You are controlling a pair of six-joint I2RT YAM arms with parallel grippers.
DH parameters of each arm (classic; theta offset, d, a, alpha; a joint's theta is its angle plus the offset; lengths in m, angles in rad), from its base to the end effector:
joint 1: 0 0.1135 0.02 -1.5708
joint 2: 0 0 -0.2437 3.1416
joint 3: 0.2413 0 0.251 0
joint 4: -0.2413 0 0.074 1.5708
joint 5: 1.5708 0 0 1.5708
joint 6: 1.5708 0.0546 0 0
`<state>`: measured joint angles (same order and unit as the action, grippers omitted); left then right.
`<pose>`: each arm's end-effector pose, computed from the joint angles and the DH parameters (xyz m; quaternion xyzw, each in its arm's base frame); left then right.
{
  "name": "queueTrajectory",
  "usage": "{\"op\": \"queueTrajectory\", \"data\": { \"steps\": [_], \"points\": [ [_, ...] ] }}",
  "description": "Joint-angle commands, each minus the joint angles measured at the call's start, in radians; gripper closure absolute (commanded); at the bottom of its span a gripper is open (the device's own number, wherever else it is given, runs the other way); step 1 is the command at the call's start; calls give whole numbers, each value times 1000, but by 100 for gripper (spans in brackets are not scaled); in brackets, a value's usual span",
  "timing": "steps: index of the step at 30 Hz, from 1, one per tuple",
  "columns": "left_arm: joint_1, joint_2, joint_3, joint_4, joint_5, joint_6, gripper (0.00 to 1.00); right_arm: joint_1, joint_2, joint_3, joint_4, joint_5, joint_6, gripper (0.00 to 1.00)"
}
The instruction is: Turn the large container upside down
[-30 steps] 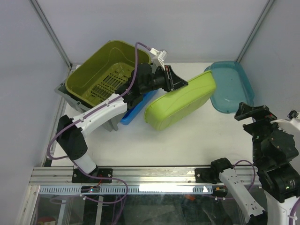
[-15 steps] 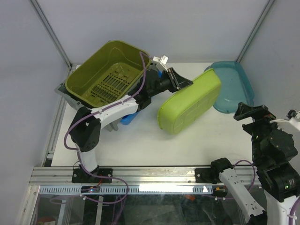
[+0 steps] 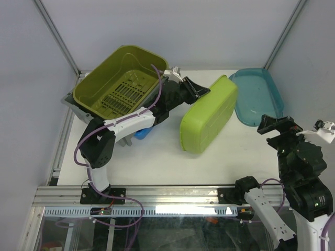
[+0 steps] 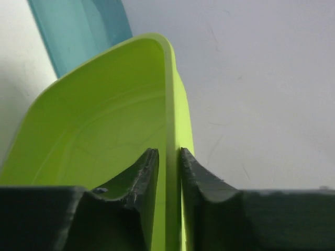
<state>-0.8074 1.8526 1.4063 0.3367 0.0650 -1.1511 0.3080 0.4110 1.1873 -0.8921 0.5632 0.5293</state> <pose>0.3163 -0.3357 0.2824 -0.1059 0.7371 -0.5671 0.3518 0.0544 -0.0133 0.4105 0.2629 0.6926 0.0701 0.6680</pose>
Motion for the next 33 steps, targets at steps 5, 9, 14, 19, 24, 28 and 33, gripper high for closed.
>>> {"op": "queueTrajectory", "data": {
  "steps": [5,9,14,19,24,28,33],
  "points": [
    [9,-35,24,-175,-76,51,45,1,44,-30,31,-61,29,1],
    [10,-38,29,-198,-75,73,39,2,56,-70,28,-118,54,1],
    [10,-66,28,-243,-119,119,38,2,96,-129,3,-220,91,1],
    [8,-101,30,-282,-170,180,38,2,136,-225,44,-347,136,1],
    [3,-117,64,-326,-191,236,39,1,178,-321,133,-447,175,1],
    [-18,-118,121,-379,-230,313,39,1,230,-371,186,-494,187,1],
    [-49,-122,180,-422,-289,386,38,2,265,-427,238,-529,206,1]
  ]
}}
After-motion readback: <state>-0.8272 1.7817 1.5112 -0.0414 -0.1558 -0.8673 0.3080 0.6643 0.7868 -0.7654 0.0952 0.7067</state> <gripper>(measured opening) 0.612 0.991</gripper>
